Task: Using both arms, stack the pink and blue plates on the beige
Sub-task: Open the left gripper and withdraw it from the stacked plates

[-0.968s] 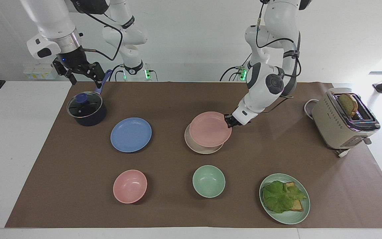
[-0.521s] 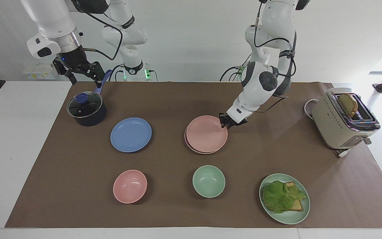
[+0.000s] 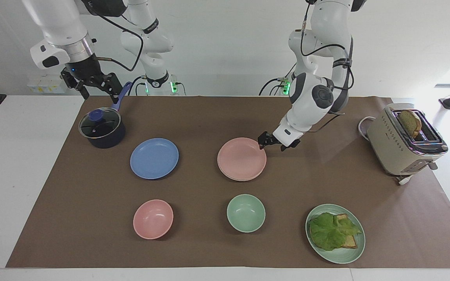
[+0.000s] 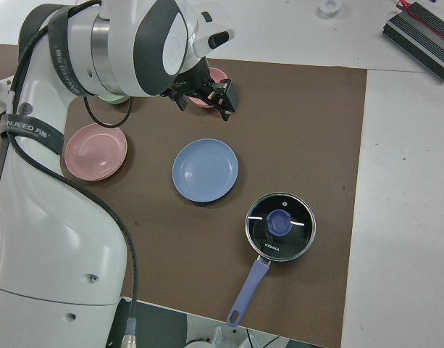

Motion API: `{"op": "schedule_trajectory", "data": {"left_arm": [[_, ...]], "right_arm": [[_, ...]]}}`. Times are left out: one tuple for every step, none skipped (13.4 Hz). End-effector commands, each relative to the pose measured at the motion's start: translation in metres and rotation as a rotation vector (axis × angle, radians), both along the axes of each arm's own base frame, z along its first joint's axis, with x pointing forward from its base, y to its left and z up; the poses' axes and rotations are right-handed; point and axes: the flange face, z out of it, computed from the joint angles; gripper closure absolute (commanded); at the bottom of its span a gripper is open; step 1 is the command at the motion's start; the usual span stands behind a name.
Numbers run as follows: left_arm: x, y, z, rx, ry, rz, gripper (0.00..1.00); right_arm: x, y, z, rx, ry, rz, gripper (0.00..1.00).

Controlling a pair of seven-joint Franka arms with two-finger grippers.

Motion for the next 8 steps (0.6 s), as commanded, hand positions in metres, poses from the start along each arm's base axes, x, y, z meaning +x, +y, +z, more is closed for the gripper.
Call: {"op": "schedule_trajectory", "data": {"left_arm": [[0.024, 0.059, 0.050, 0.092, -0.001, -0.014, 0.00], [0.033, 0.087, 0.068, 0.100, -0.010, -0.002, 0.00], [0.037, 0.109, 0.091, 0.092, -0.033, -0.010, 0.00], [0.039, 0.134, 0.111, 0.099, -0.062, -0.024, 0.00], [0.040, 0.152, 0.132, 0.112, -0.095, -0.026, 0.00], [0.041, 0.166, 0.148, 0.134, -0.116, -0.038, 0.00], [0.043, 0.174, 0.167, 0.165, -0.140, -0.082, 0.00], [0.043, 0.178, 0.186, 0.184, -0.152, -0.113, 0.00]], "right_arm": [[-0.009, -0.004, -0.002, 0.027, -0.001, 0.019, 0.00], [-0.011, -0.003, -0.003, 0.027, -0.022, 0.026, 0.00], [-0.012, -0.004, -0.007, 0.026, -0.051, 0.039, 0.00], [-0.015, -0.003, -0.015, 0.025, -0.051, 0.061, 0.00], [-0.016, -0.003, -0.024, 0.025, -0.038, 0.071, 0.00], [-0.012, -0.002, -0.033, 0.025, -0.047, 0.078, 0.00], [-0.008, -0.001, -0.048, 0.025, -0.059, 0.082, 0.00], [-0.005, 0.000, -0.070, 0.025, -0.065, 0.089, 0.00]]}}
